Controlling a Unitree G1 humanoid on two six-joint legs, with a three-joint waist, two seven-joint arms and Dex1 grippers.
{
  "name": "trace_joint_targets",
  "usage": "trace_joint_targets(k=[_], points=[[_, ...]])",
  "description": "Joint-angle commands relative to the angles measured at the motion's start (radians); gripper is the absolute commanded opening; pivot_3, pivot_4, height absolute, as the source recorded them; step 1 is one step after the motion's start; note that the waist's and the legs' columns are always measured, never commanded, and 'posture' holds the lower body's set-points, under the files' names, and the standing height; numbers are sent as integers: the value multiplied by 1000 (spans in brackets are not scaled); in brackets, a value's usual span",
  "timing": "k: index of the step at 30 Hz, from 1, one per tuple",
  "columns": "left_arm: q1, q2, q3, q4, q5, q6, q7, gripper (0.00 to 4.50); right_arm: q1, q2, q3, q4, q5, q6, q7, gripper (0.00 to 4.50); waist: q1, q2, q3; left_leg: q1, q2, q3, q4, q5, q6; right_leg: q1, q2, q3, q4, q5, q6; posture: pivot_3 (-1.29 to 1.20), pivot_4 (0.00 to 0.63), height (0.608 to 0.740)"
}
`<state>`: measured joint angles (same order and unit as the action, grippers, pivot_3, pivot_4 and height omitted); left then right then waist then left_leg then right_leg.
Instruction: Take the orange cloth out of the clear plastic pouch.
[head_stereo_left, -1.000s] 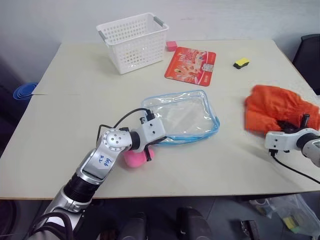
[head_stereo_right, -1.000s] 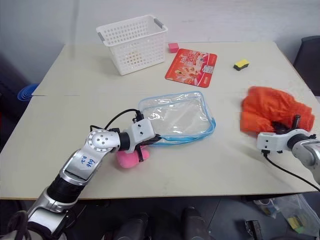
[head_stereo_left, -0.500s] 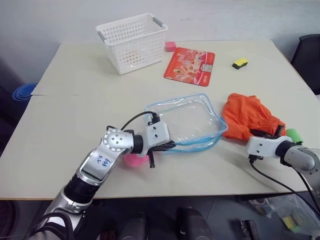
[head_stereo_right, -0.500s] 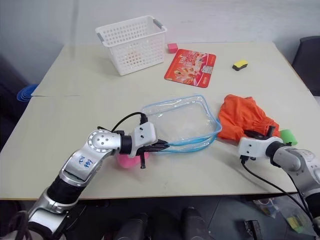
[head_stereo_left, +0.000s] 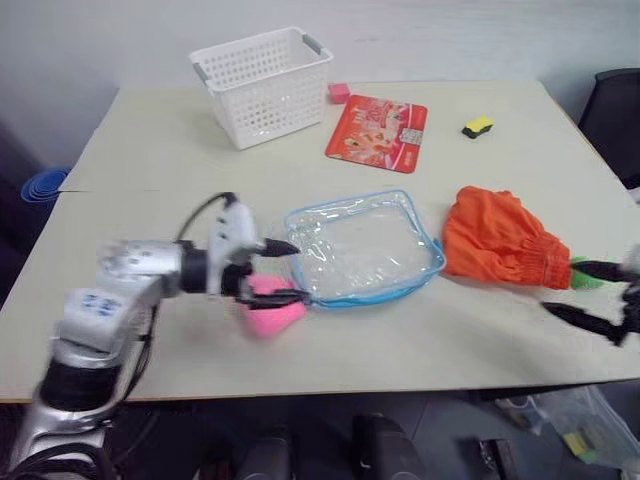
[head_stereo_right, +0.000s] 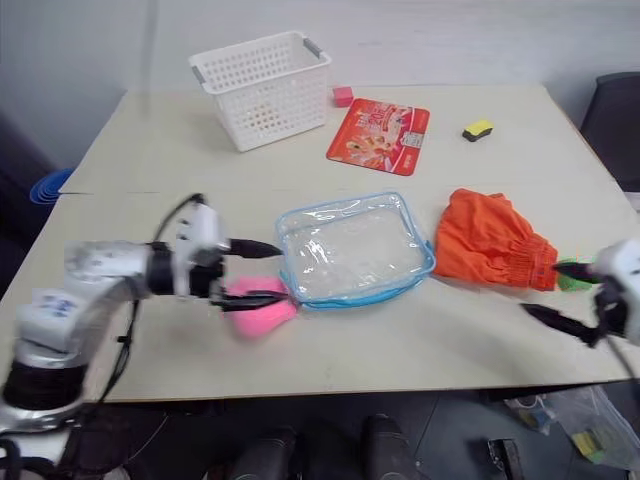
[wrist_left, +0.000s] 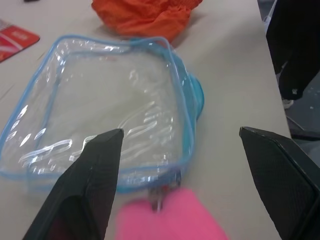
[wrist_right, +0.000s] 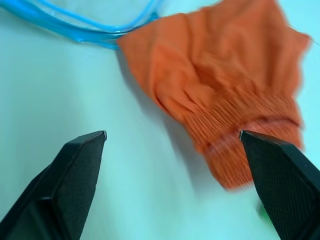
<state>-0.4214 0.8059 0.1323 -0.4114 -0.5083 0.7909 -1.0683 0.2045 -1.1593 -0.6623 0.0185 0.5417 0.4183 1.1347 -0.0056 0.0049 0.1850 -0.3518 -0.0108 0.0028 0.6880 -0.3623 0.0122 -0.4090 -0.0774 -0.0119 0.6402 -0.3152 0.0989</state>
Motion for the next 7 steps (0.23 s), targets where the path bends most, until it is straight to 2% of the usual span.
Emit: trace_joint_targets(k=[1,4,7], points=[[105,133,230,86,-87,11,-120,3906,29,-24,-180,133,34,125,62,4500,1,0,0,1,0,0,-1,0,0,0,0,0,-2,0,0,0,150,740],[154,208,314,186,-83,-27,-150,3906,21,-30,-240,202,43,183,81,4500,3,0,0,0,0,1,-2,0,1,0,0,0,-4,0,-1,0,150,740],[157,251,337,281,-41,-109,-151,3906,9,-25,-247,244,37,187,105,4500,6,0,0,0,-1,1,-2,-1,2,0,-2,1,-4,0,-1,0,150,740]])
